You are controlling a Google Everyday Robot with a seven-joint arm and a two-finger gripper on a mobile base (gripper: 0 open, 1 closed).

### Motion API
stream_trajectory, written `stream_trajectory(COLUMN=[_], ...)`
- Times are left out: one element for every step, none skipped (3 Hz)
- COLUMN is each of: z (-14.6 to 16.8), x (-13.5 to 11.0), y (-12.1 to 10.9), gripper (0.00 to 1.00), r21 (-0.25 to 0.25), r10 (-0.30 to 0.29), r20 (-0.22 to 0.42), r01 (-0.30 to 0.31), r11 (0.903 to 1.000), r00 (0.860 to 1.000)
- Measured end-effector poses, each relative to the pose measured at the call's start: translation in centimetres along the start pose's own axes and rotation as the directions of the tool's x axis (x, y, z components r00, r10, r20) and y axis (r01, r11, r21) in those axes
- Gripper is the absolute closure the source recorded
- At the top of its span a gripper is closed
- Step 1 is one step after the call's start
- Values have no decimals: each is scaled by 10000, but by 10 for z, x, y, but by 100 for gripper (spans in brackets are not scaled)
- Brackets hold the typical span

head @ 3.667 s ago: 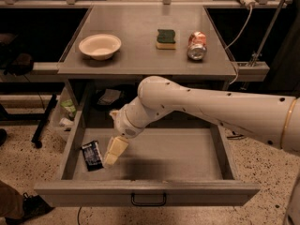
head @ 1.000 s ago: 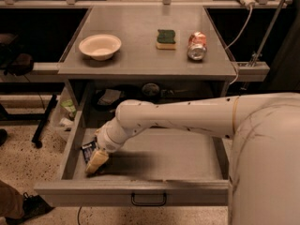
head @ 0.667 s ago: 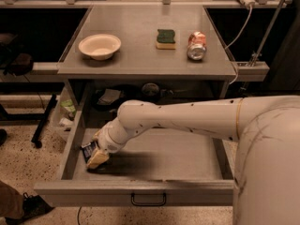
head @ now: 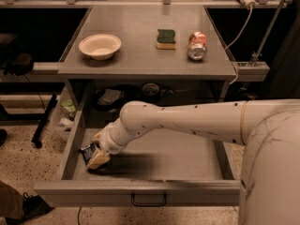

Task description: Pick rxbar blueberry from top drawer and place on counter

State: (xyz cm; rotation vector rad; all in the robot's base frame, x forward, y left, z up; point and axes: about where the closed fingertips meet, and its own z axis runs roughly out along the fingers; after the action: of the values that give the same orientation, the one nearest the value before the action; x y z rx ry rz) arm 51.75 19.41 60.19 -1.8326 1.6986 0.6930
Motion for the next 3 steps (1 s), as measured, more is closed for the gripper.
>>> stream_trajectory(z=[-4,-16,-37], x=[0,-4,-12], y=[1,0,-1], gripper=[100,100,100], r21=[71,237,624], r10=[-54,-166,-347], r20=[118,201,139], r01=[53,162,338], r11=[10000,9996,9975], r00=[9999,9997,9993])
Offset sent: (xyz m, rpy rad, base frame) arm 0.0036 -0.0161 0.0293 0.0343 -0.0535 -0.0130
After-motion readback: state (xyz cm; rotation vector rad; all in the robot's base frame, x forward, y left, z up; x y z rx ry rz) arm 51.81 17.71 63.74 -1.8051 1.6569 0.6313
